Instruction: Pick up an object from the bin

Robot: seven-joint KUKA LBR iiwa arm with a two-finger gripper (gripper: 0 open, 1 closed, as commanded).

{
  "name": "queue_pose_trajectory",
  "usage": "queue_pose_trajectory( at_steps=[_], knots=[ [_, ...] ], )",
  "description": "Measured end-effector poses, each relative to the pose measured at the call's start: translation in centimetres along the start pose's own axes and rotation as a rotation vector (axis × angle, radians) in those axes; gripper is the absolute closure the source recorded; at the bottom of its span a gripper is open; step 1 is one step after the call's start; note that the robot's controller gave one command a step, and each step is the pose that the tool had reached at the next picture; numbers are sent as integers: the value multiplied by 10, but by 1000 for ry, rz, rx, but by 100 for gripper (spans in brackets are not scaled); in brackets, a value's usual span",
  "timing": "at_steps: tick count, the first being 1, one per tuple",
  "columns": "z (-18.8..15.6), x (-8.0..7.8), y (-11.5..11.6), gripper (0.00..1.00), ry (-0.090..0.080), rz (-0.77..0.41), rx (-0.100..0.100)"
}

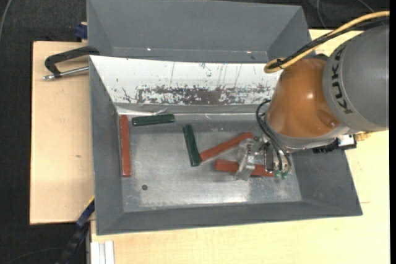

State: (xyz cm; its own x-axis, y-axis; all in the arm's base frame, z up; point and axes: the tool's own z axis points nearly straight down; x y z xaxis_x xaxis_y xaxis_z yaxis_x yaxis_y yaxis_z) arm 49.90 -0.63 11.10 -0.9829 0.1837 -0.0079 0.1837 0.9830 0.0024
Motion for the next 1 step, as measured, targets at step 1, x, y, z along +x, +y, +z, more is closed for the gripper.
queue_pose_trajectory(
  at_steps=[1],
  knots=[
    [-37,-2,1,100,-1,-1,0]
  ],
)
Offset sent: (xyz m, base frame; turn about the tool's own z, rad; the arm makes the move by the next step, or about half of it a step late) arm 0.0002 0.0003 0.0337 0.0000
